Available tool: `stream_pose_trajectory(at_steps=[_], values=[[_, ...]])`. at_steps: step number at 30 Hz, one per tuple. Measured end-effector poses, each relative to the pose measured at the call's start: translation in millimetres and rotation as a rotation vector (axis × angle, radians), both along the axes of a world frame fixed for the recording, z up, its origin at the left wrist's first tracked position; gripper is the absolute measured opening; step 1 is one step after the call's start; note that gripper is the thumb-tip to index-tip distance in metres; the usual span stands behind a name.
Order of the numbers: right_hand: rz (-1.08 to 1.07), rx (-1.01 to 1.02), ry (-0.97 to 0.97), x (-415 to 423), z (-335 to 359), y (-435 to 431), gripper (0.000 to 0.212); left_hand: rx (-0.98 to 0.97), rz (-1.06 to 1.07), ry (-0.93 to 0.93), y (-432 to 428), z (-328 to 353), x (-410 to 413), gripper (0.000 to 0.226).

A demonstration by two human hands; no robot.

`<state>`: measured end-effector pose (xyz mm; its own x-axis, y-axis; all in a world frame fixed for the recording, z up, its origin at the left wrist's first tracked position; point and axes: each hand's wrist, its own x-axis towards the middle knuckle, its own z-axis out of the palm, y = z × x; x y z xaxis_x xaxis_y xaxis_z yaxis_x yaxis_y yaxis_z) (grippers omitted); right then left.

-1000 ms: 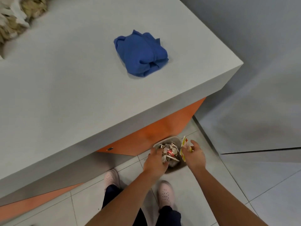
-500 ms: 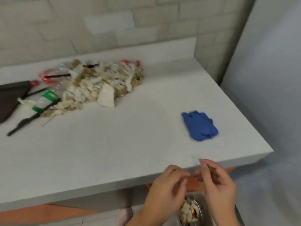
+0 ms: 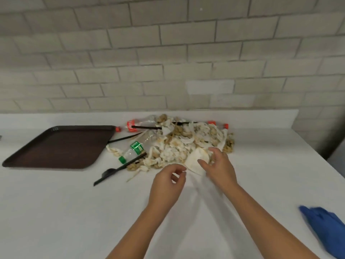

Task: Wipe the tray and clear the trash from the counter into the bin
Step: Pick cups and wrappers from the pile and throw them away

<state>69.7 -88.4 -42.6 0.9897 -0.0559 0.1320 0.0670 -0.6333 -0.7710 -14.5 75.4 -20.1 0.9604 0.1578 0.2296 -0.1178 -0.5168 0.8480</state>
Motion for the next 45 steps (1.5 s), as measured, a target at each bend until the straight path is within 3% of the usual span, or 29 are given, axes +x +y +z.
stream_pose_trajectory(at_steps=[2,5,8,11,17,20,24,28,32,35,39,42,45], values=[[-0.016,-0.156,0.078,26.6,-9.0,23.5,0.085,0.007,0.051,0.021,35.6,1.7,17.4,0.016],[-0.050,-0.384,0.140,52.4,-22.9,46.8,0.100,0.002,0.091,0.061,82.0,1.8,39.8,0.019],[-0.079,-0.512,0.171,64.8,-32.4,58.2,0.095,-0.023,0.114,0.114,120.5,-4.3,60.7,0.016],[-0.121,-0.454,0.175,68.6,-34.1,61.6,0.086,-0.038,0.141,0.147,146.2,-11.5,79.2,0.013],[-0.129,-0.337,-0.032,57.4,-35.4,71.7,0.057,-0.041,0.153,0.188,163.7,-21.8,111.6,0.013],[-0.028,-0.340,-0.115,55.1,-39.7,78.0,0.039,-0.054,0.115,0.190,162.2,-25.8,126.0,0.011],[0.117,-0.498,-0.121,43.3,-58.1,86.7,0.047,-0.077,0.044,0.141,145.2,-25.8,144.5,0.013],[0.170,-0.549,-0.179,29.2,-64.7,91.3,0.060,-0.005,-0.050,0.106,118.6,-21.8,172.8,0.051],[0.093,-0.446,-0.193,30.6,-60.7,81.7,0.054,0.239,-0.174,0.189,90.2,-19.0,203.8,0.090],[-0.086,-0.244,-0.155,34.5,-50.9,68.6,0.038,0.535,-0.287,0.321,70.8,-28.4,215.9,0.102],[-0.263,-0.039,-0.131,48.9,-36.6,45.7,0.033,0.789,-0.283,0.263,55.5,-46.9,211.7,0.072],[-0.328,0.082,-0.081,61.5,-29.6,36.7,0.032,0.749,-0.277,0.132,55.7,-54.7,201.3,0.050],[-0.380,0.198,-0.057,72.0,-23.9,34.9,0.028,0.667,-0.352,0.010,58.9,-63.2,183.4,0.046]])
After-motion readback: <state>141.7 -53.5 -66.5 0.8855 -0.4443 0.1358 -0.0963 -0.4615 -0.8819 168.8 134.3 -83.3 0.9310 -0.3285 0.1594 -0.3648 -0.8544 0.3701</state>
